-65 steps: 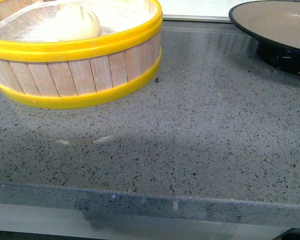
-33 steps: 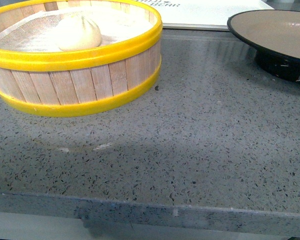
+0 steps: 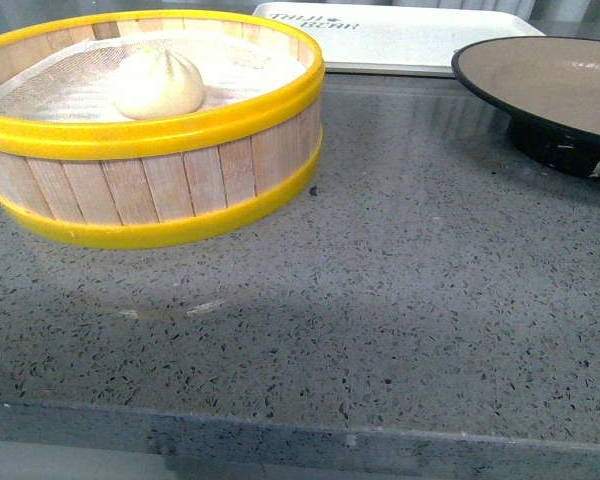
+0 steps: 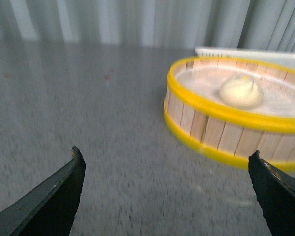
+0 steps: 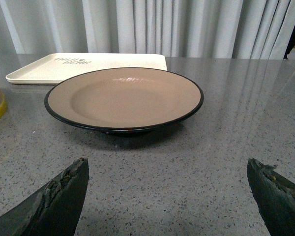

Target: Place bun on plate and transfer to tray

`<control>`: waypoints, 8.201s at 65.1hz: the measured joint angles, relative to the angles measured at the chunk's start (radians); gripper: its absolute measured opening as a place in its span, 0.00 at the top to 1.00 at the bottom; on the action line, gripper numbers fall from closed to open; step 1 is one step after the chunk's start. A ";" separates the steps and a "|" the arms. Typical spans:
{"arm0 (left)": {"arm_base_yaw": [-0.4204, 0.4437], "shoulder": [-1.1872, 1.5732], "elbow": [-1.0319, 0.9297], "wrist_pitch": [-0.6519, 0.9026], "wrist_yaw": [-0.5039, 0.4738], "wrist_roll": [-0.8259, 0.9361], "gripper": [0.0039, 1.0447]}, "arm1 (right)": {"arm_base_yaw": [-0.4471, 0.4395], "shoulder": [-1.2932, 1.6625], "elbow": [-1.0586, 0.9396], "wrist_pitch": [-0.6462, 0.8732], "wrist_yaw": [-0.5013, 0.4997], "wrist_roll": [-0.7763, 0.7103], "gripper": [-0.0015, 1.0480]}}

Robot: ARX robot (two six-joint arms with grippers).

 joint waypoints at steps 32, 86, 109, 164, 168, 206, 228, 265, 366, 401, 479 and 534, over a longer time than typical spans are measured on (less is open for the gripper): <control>0.184 0.333 0.229 -0.138 0.160 -0.066 0.06 | 0.000 0.000 0.000 0.000 0.000 0.000 0.09; -0.295 1.358 1.020 0.008 0.013 0.122 0.06 | 0.000 0.000 0.000 0.000 0.000 0.000 0.09; -0.283 1.410 1.026 -0.051 -0.002 0.206 0.06 | 0.000 0.000 0.000 0.000 0.000 0.000 0.09; -0.302 1.499 1.070 -0.089 -0.069 0.322 0.06 | 0.000 0.000 0.000 0.000 0.000 0.000 0.09; -0.309 1.497 1.064 -0.090 -0.060 0.331 0.06 | 0.000 0.000 0.000 0.000 0.000 0.000 0.09; -0.317 1.482 1.056 -0.094 -0.042 0.336 0.87 | 0.000 0.000 0.000 0.000 0.000 0.000 0.09; -0.310 1.468 1.058 -0.106 -0.011 0.316 0.97 | 0.000 0.000 0.000 0.000 0.000 0.000 0.09; -0.313 1.454 1.260 -0.167 0.026 0.272 0.97 | 0.000 0.000 0.000 0.000 0.000 0.000 0.09; -0.830 2.168 1.941 -0.225 -0.066 0.344 0.97 | 0.000 0.000 0.000 0.000 0.000 0.000 0.09; -0.831 2.162 1.990 -0.254 -0.038 0.289 0.34 | 0.000 0.000 0.000 0.000 0.000 0.000 0.09; 0.134 0.425 0.204 0.309 0.130 0.025 0.97 | 0.000 0.000 0.000 0.000 0.000 0.000 0.09; -0.004 0.175 -0.008 0.273 -0.003 0.021 0.96 | 0.000 0.000 0.000 0.000 0.000 0.000 0.09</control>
